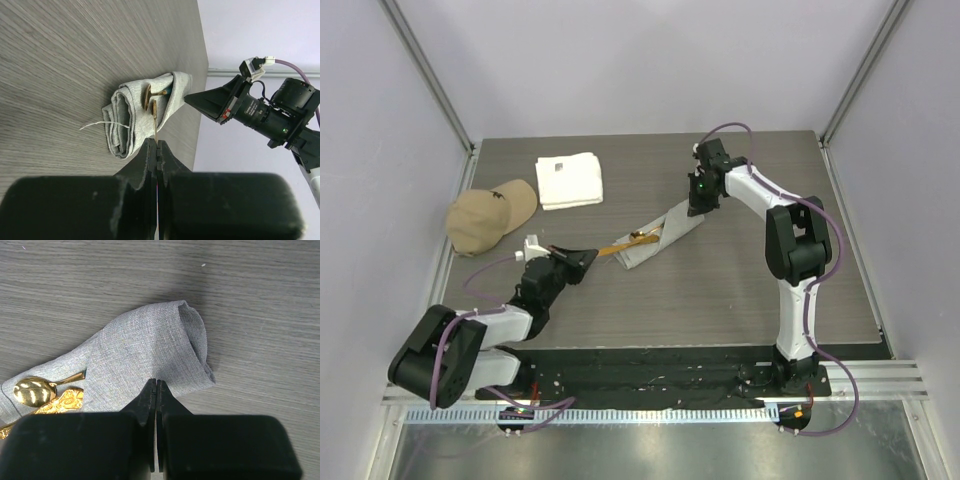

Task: Fold the napkin into a case and place the utensils inside
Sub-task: Insert the knife into the folded napkin.

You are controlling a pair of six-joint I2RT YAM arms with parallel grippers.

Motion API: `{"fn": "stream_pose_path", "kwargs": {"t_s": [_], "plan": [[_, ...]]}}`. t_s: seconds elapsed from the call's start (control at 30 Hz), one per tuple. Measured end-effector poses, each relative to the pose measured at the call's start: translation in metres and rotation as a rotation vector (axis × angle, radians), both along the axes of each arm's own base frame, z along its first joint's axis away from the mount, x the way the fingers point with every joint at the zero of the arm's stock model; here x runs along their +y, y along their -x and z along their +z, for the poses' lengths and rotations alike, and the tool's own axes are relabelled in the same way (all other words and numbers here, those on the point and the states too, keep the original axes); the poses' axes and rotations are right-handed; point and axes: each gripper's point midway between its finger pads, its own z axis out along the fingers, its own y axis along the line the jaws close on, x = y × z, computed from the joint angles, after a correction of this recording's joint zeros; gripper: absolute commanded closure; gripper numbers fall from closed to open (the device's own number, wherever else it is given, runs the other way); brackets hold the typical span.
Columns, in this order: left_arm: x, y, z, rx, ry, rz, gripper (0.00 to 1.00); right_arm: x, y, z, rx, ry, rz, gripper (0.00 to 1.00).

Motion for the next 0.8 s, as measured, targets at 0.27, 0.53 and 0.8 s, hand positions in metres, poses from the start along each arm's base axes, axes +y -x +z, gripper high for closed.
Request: {"fn": "stream_pose_path", "kwargs": {"t_s": [0.27,0.53,0.8], "plan": [[-0.006,0.0,-0.004,-0.012,0.041,0.006,1.0,0.001,0.001,-0.004,0.01,-0.003,0.003,0.99],[-0.008,-0.003,0.0,-0.034,0.053,0.012,1.0,0.001,0.002,-0.021,0.04,0.007,0.003,0.99],[-0.015,-0.008,-0.012,-0.021,0.057,0.007,1.0,0.001,0.001,-0.022,0.038,0.007,0.003,0.99]]}}
